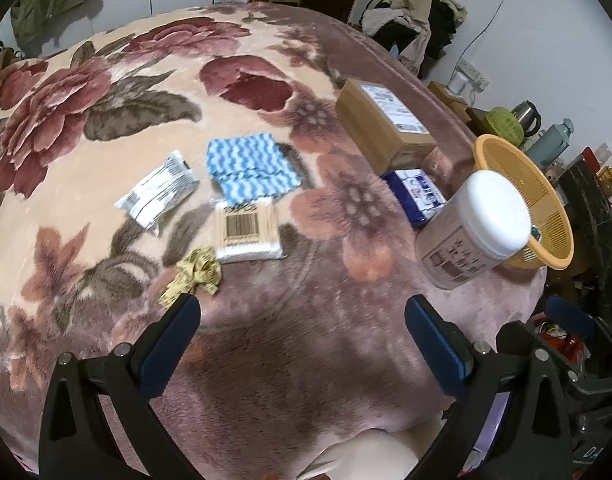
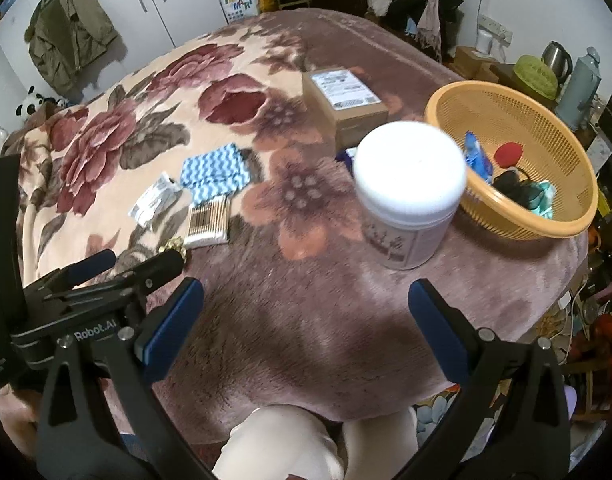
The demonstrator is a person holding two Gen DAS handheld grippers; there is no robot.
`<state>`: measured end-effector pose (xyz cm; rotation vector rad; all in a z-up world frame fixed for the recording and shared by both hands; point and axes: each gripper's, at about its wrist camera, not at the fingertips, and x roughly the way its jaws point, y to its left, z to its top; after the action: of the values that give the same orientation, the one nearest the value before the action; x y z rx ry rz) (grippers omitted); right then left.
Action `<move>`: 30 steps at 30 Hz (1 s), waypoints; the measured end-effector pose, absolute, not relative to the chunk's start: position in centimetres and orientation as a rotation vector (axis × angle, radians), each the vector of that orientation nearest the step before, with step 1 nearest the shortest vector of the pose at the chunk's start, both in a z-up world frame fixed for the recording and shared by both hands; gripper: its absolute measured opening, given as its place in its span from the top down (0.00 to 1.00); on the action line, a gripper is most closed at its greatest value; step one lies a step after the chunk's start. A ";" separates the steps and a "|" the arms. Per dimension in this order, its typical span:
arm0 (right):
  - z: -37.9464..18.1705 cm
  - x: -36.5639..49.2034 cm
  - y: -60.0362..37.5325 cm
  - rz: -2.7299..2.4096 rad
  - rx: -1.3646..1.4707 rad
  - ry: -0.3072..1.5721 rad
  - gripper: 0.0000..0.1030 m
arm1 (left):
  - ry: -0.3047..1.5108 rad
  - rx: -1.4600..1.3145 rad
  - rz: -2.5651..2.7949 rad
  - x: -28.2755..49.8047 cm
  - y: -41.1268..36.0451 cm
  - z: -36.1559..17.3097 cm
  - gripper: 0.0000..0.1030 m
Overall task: Organize soft objects
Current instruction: 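Move both grippers back from the basket toward the remaining items, then grasp the yellow tape measure with the left gripper while the right grasps the cotton-swab bag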
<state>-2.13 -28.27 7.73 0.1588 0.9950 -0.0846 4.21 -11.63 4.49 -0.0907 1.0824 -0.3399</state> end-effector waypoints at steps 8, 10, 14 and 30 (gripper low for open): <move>5.8 -1.6 -26.8 -0.069 0.151 1.041 0.00 | 1.122 -0.105 -0.318 4.6 -9.6 2.2 0.01; 5.4 -1.3 -26.4 -0.064 0.150 1.050 0.00 | 1.135 -0.113 -0.309 4.7 -9.0 1.6 0.01; 4.3 -0.8 -25.5 -0.048 0.145 1.074 0.00 | 1.164 -0.138 -0.285 5.1 -7.3 -0.1 0.01; -0.7 1.2 -23.1 0.005 0.140 1.191 0.00 | 1.283 -0.226 -0.167 6.3 -0.8 -6.9 0.01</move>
<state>1.25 -23.08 -0.66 0.1396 1.1912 0.0046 6.32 -0.81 -6.85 -0.2263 1.2826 -0.1668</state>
